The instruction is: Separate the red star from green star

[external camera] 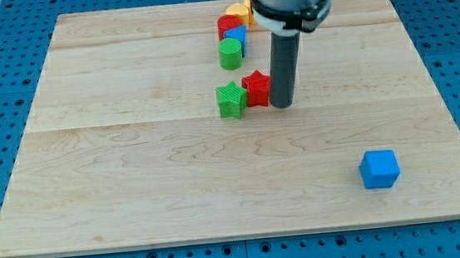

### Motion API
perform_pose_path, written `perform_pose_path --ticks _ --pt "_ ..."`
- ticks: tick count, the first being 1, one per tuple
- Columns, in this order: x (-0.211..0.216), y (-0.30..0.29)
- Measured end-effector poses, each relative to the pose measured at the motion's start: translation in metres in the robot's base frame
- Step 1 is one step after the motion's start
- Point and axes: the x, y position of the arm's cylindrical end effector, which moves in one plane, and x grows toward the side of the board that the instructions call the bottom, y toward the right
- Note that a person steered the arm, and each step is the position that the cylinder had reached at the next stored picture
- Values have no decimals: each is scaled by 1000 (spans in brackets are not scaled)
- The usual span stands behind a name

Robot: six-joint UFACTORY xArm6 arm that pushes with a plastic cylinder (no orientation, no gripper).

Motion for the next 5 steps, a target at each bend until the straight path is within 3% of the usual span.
perform_pose_path --ticks 2,3,4,5 --pt "52 0" --pt "19 14" --pt "-55 23" --pt "-90 -12"
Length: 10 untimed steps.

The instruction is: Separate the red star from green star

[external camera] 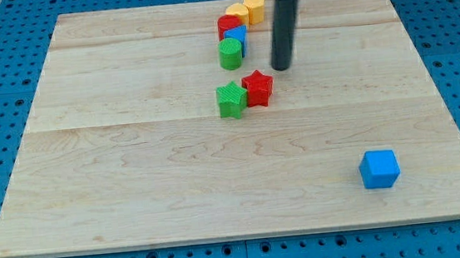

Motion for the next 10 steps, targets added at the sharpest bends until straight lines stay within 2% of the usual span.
perform_pose_path --ticks 1,4,5,6,8,10 --pt "10 -18" --pt "94 -4" --pt "93 -33" --pt "97 -31" --pt "143 -12" --pt "157 -12"
